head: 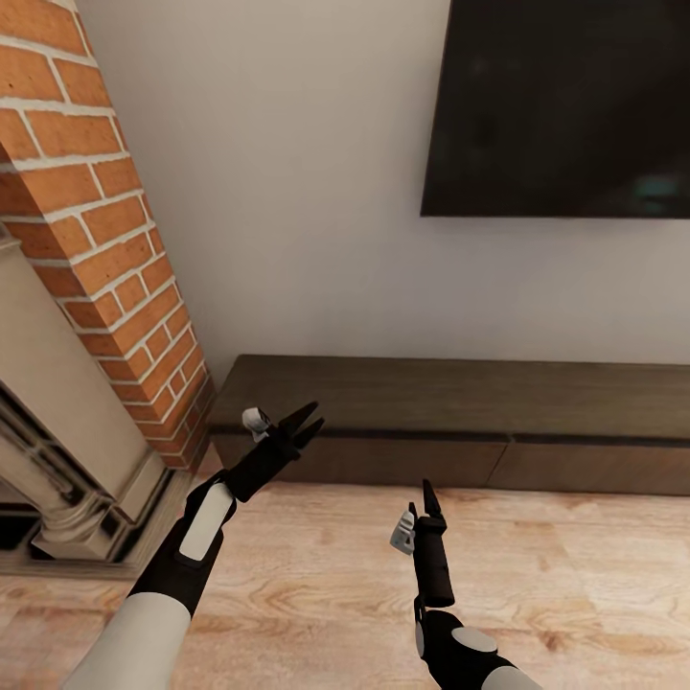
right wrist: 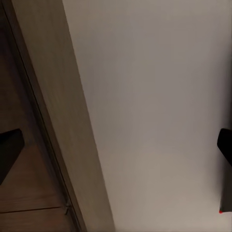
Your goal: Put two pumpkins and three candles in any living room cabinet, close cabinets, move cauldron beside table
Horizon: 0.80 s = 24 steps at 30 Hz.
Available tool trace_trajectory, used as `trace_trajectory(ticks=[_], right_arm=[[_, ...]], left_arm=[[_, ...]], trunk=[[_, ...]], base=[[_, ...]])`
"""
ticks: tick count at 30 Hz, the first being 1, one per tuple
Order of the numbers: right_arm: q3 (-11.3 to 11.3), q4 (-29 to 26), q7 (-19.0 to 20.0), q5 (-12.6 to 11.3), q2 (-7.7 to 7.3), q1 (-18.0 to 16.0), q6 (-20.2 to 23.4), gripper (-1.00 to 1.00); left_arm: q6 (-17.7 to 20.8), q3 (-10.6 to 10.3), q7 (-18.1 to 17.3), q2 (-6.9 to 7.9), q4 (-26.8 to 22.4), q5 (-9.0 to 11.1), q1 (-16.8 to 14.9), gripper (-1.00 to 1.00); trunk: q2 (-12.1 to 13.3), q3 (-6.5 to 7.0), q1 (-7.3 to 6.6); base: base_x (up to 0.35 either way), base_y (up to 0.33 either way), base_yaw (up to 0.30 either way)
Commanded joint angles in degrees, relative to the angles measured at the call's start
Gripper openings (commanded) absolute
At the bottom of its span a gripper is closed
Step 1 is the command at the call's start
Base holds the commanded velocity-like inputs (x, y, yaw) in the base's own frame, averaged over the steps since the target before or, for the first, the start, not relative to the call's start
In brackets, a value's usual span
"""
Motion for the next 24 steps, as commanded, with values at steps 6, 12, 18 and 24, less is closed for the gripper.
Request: trace_trajectory(ticks=[6,12,18,24], right_arm=[[0.0,0.0,0.08,0.0,0.04,0.0,-0.02,1.0],[0.0,0.0,0.16,0.0,0.08,0.0,-0.06,1.0],[0.0,0.02,0.17,0.0,0.07,0.0,-0.07,1.0],[0.0,0.07,0.25,0.0,0.01,0.0,-0.08,1.0]], left_arm=[[0.0,0.04,0.0,0.0,0.02,0.01,0.0,1.0],[0.0,0.03,0.15,-0.03,0.08,0.01,0.0,1.0],[0.0,0.06,0.25,-0.02,0.06,0.01,0.01,1.0],[0.0,0.06,0.39,0.0,0.04,0.01,0.02,1.0]], trunk=[[-2.42,-1.08,1.32],[-4.83,-2.16,2.64],[-7.23,-3.24,3.96],[-9.64,-4.31,5.28]], base=[[0.0,0.0,0.0],[0.0,0.0,0.0],[0.0,0.0,0.0],[0.0,0.0,0.0]])
